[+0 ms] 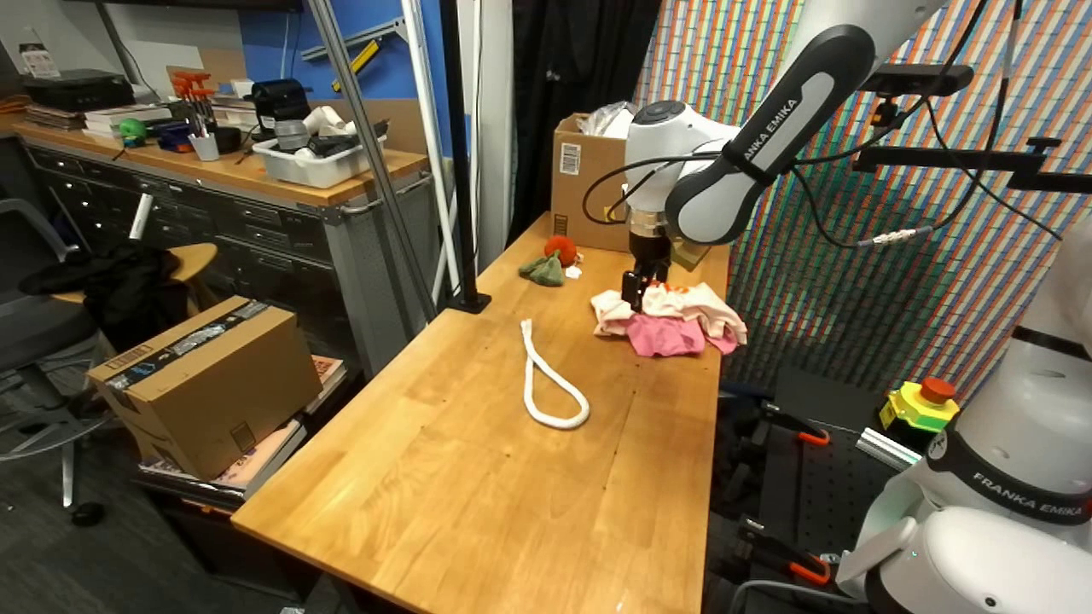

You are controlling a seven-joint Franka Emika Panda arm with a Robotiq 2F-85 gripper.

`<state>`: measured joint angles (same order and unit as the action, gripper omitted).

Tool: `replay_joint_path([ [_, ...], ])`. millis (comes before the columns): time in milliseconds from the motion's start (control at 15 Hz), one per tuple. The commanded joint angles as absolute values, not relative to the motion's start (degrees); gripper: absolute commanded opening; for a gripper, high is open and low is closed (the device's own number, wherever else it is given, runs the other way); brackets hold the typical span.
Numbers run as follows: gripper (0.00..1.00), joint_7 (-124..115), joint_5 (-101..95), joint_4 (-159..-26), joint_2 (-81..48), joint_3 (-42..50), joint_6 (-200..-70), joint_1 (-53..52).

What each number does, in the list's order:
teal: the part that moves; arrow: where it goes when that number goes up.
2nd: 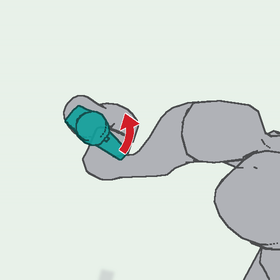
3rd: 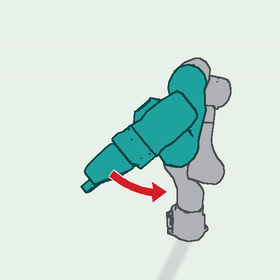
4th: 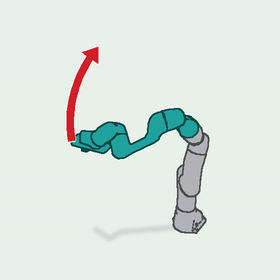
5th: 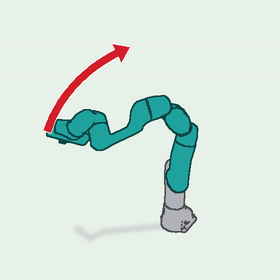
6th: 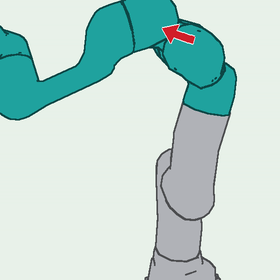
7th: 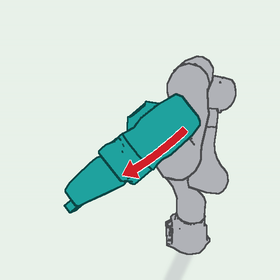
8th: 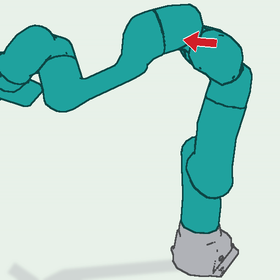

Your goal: Move the radish to the right, move the pink and peach shirts to the right, move the peach shirt to the left

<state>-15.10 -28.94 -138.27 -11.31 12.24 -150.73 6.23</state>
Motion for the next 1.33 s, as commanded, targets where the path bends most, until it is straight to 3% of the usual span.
replay_joint_path([
  [0,1.0,-18.01,-33.78,-136.24,-13.92,14.49,-149.4,4.44],
  [1267,1.0,-30.03,-43.29,-126.56,-25.54,20.32,-152.34,1.62],
])
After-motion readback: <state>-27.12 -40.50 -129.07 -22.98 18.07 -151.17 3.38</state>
